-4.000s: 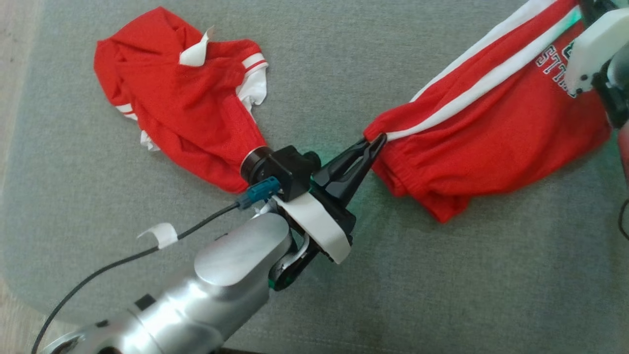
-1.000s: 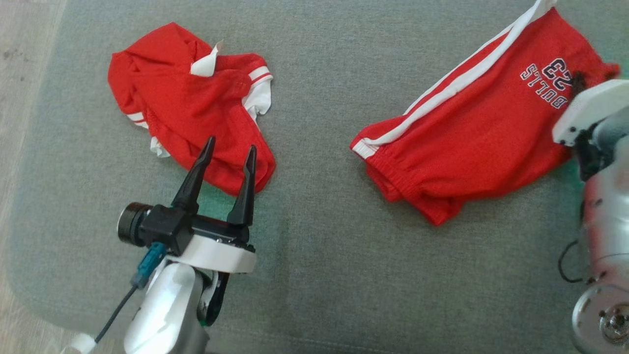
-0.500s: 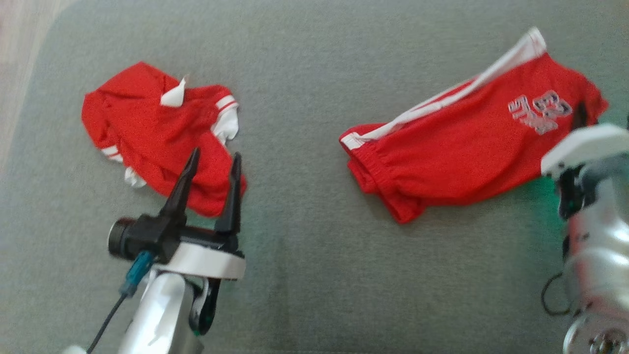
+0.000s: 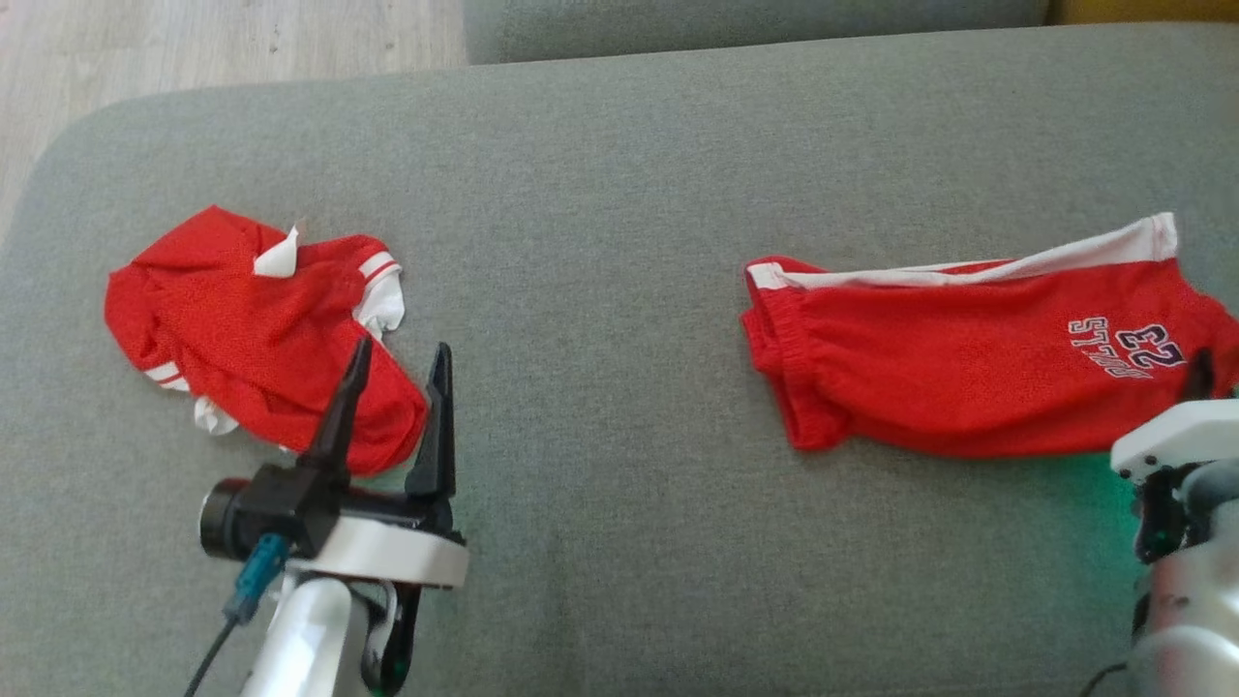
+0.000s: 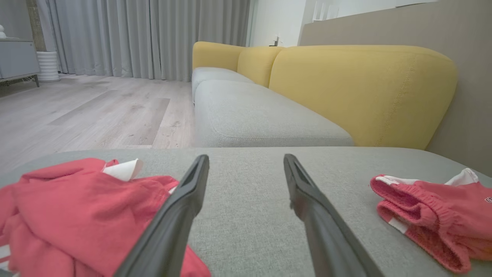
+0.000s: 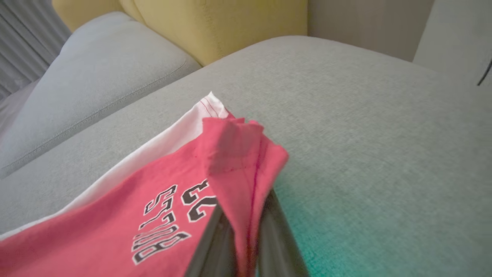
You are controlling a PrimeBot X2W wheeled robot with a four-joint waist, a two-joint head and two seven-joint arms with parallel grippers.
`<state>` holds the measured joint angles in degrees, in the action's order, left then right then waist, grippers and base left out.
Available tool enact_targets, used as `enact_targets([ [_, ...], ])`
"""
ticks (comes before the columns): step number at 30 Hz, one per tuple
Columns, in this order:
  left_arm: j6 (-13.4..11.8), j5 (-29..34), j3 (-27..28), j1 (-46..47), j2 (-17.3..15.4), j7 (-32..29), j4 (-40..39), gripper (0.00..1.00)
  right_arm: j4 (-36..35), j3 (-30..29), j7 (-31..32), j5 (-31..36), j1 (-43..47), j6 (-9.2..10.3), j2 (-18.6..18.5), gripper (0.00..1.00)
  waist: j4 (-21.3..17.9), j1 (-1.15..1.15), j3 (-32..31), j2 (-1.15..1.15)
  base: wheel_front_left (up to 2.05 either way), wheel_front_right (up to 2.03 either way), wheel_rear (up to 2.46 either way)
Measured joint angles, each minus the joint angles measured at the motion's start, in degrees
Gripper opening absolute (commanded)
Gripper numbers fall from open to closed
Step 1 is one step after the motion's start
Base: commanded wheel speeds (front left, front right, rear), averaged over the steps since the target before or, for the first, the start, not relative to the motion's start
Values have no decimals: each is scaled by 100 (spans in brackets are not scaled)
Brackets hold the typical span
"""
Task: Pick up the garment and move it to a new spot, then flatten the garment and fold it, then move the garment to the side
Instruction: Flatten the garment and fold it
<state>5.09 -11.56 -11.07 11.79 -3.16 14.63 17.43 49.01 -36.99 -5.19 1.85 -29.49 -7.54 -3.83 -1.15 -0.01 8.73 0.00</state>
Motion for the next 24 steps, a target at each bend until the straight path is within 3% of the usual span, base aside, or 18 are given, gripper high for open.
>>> enact_targets([
  [6,4,46,4,-182,14,0,-29,100,-354,268,31,-443,103,1,38,0,82,1,-20,0,0,0,0],
  [10,4,55,19,-179,18,0,-23,100,-611,793,-35,-988,103,1,82,0,174,1,-58,0,0,0,0],
  [19,47,103,25,-187,23,0,75,100,-1384,2764,-36,-2880,376,1,102,0,329,1,-275,0,0,0,0],
  [24,46,104,20,-249,27,0,86,100,-1883,3827,-41,-3584,632,1,101,0,432,1,-356,0,0,0,0],
])
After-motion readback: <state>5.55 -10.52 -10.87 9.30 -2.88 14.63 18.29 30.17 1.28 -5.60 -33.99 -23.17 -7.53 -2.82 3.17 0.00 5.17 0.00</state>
